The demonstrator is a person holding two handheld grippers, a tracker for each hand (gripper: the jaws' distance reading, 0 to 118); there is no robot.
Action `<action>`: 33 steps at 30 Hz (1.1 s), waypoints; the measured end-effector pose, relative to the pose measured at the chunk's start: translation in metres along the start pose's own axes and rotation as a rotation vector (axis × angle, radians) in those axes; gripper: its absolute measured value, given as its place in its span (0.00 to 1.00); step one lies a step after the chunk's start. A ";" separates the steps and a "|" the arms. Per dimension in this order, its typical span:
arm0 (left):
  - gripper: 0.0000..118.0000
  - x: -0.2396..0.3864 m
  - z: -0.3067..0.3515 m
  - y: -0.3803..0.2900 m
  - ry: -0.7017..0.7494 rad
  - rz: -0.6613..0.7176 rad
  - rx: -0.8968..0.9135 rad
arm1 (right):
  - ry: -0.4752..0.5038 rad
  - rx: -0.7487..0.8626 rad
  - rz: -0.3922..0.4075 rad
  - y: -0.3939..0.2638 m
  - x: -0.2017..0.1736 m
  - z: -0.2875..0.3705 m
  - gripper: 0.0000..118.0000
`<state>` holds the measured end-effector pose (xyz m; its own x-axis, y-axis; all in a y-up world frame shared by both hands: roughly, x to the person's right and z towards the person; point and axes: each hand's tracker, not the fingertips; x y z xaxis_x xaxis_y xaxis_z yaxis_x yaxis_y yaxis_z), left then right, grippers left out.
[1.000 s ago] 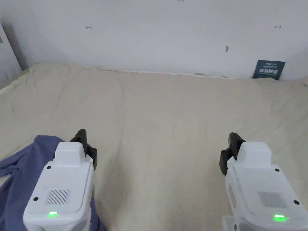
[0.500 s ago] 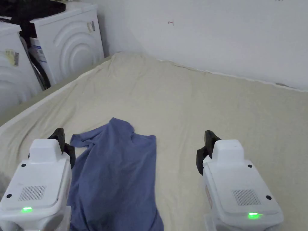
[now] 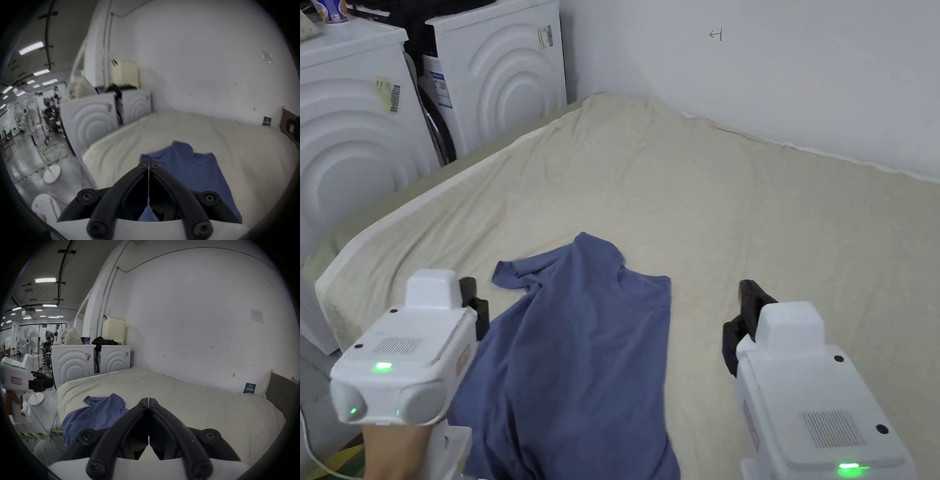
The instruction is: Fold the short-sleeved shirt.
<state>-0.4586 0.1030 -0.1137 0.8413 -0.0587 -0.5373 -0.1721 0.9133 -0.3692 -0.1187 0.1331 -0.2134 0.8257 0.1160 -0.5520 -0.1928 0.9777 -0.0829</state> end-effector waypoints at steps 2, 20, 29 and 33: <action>0.02 0.011 -0.020 0.000 -0.064 0.008 -0.075 | -0.021 -0.011 0.005 -0.003 0.009 0.000 0.00; 0.76 0.116 -0.174 -0.079 -0.106 -0.033 -0.563 | -0.214 -0.155 -0.004 -0.043 0.084 -0.001 0.00; 0.04 0.126 -0.150 -0.066 -0.190 -0.071 -0.560 | -0.252 -0.145 -0.045 -0.043 0.099 0.022 0.00; 0.04 0.126 -0.118 -0.046 -0.252 -0.005 -0.453 | -0.264 -0.121 -0.042 -0.039 0.108 0.041 0.00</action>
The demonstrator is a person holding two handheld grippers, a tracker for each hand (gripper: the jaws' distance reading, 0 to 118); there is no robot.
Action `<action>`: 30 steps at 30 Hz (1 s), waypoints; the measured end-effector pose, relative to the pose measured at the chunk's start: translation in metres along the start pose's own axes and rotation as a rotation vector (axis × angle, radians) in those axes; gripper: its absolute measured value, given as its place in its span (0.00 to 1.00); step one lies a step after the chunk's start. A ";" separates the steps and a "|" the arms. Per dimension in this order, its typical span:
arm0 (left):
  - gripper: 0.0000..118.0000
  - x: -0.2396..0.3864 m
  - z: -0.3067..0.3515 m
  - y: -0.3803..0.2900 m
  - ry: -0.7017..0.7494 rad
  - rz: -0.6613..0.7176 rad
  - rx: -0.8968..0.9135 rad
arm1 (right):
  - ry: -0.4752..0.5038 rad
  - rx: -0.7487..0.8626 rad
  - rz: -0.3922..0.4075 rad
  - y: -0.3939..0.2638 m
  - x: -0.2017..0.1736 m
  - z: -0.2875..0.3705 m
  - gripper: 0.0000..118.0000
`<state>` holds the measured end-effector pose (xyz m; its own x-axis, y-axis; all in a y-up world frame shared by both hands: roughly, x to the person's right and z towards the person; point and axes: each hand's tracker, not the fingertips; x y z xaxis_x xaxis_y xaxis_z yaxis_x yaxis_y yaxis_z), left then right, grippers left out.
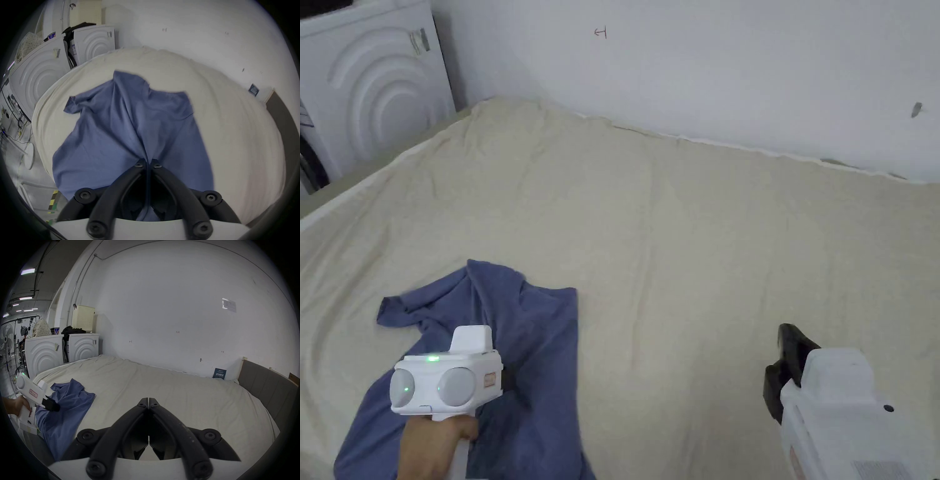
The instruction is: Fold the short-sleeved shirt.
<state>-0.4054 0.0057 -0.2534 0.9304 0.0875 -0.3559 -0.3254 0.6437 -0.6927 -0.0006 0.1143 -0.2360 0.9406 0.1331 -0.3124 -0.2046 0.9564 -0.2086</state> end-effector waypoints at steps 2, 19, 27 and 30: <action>0.04 0.007 0.025 0.009 -0.045 0.033 0.037 | -0.014 0.011 -0.008 0.000 0.009 0.008 0.00; 0.04 0.226 0.212 0.118 -0.580 -0.251 0.447 | -0.194 0.062 -0.096 -0.013 0.099 0.078 0.00; 0.04 0.338 0.226 0.108 -0.733 -0.383 0.433 | -0.310 0.059 -0.110 -0.023 0.143 0.112 0.00; 0.04 0.363 0.209 0.089 -0.811 -0.383 0.352 | -0.347 0.049 -0.106 -0.028 0.155 0.121 0.00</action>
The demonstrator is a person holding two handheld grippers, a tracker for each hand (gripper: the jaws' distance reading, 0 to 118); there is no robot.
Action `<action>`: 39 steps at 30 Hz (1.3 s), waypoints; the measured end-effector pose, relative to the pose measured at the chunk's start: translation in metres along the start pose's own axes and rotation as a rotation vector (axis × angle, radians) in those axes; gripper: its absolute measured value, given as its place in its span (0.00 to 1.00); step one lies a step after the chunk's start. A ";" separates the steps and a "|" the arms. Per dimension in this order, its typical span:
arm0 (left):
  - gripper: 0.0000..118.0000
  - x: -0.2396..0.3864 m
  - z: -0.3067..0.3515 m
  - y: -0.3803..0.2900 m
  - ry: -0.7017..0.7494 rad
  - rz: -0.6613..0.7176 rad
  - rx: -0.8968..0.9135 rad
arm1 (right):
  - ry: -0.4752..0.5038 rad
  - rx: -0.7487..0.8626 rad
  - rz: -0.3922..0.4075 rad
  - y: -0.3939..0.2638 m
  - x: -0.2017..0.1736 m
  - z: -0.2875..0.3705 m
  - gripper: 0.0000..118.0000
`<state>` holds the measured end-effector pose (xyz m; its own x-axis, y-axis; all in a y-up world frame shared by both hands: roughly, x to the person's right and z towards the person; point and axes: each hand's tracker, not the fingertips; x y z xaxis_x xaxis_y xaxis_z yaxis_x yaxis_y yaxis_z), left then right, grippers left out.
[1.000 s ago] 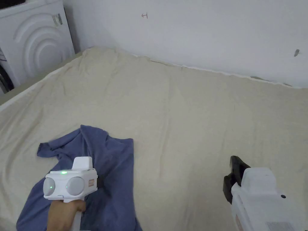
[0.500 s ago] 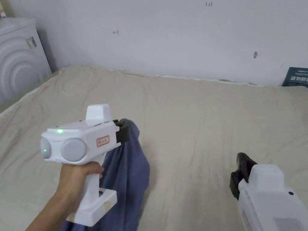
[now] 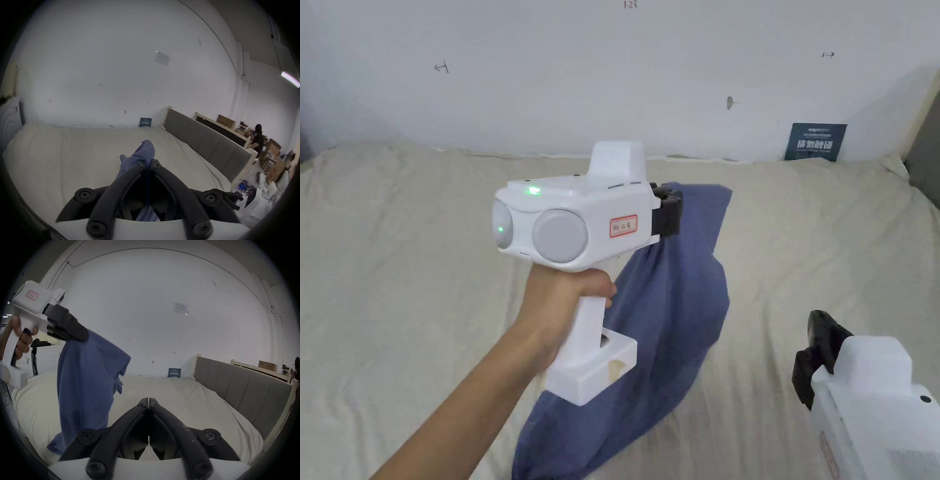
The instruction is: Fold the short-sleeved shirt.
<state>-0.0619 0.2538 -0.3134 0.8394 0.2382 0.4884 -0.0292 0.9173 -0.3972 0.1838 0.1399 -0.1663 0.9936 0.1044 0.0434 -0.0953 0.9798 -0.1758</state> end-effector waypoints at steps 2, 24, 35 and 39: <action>0.04 0.006 -0.019 -0.023 -0.030 0.010 -0.066 | -0.024 -0.007 -0.003 -0.002 0.009 0.002 0.00; 0.68 -0.009 -0.090 -0.237 0.061 0.052 -0.572 | -0.020 -0.076 -0.016 -0.017 0.007 -0.002 0.00; 0.99 -0.023 0.022 -0.133 0.319 -0.103 0.013 | -0.023 -0.034 -0.021 0.002 0.002 -0.001 0.01; 0.98 -0.043 0.058 -0.120 0.465 -0.176 0.136 | -0.025 -0.013 -0.023 0.010 0.001 0.001 0.01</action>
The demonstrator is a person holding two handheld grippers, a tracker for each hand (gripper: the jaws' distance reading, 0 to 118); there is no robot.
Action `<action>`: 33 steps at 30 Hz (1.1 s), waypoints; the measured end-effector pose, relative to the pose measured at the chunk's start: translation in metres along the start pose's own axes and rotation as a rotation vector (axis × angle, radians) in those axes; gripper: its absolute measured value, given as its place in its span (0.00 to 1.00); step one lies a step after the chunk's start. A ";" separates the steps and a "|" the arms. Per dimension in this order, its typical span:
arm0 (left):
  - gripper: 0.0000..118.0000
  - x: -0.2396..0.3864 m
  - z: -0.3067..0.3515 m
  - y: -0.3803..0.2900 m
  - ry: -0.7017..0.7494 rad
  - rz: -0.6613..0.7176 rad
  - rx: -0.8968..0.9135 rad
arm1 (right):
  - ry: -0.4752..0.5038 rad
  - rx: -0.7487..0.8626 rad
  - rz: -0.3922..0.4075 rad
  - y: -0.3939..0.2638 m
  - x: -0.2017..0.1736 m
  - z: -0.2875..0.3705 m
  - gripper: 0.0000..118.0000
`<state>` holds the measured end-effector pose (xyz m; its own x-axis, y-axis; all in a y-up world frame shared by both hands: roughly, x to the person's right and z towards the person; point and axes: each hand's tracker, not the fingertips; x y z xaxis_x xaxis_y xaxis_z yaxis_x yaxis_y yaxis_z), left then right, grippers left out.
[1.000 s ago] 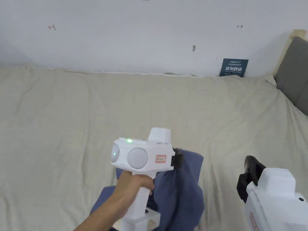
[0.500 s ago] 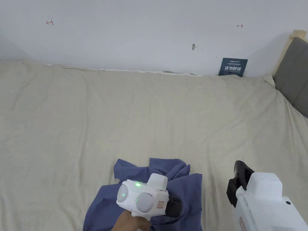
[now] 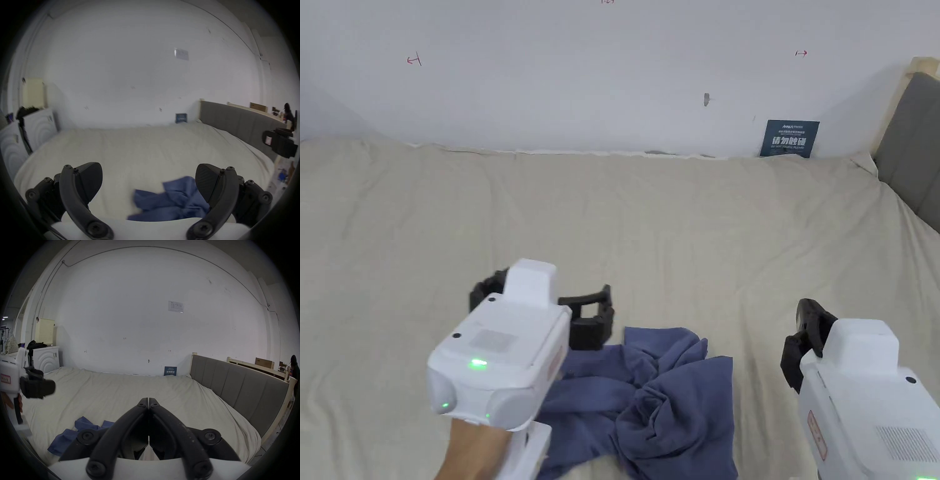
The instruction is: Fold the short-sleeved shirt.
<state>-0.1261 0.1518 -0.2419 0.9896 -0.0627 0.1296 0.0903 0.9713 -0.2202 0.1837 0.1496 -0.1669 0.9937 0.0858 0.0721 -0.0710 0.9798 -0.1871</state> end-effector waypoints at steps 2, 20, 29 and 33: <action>0.98 -0.016 0.006 -0.001 0.061 -0.010 0.044 | 0.000 0.012 0.002 0.003 -0.001 0.001 0.01; 0.00 -0.061 0.001 -0.016 0.129 0.114 -0.165 | 0.012 0.038 0.008 0.011 -0.007 0.002 0.01; 0.00 -0.054 -0.016 -0.102 0.012 0.285 -0.577 | 0.012 0.007 0.004 -0.001 -0.006 -0.001 0.01; 0.09 -0.044 -0.014 -0.137 -0.011 0.319 -0.681 | 0.016 -0.013 0.005 -0.008 -0.007 -0.004 0.01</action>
<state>-0.1805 0.0187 -0.2313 0.9786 0.2035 -0.0316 -0.1474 0.5851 -0.7974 0.1778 0.1404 -0.1696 0.9946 0.0877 0.0554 -0.0750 0.9769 -0.1999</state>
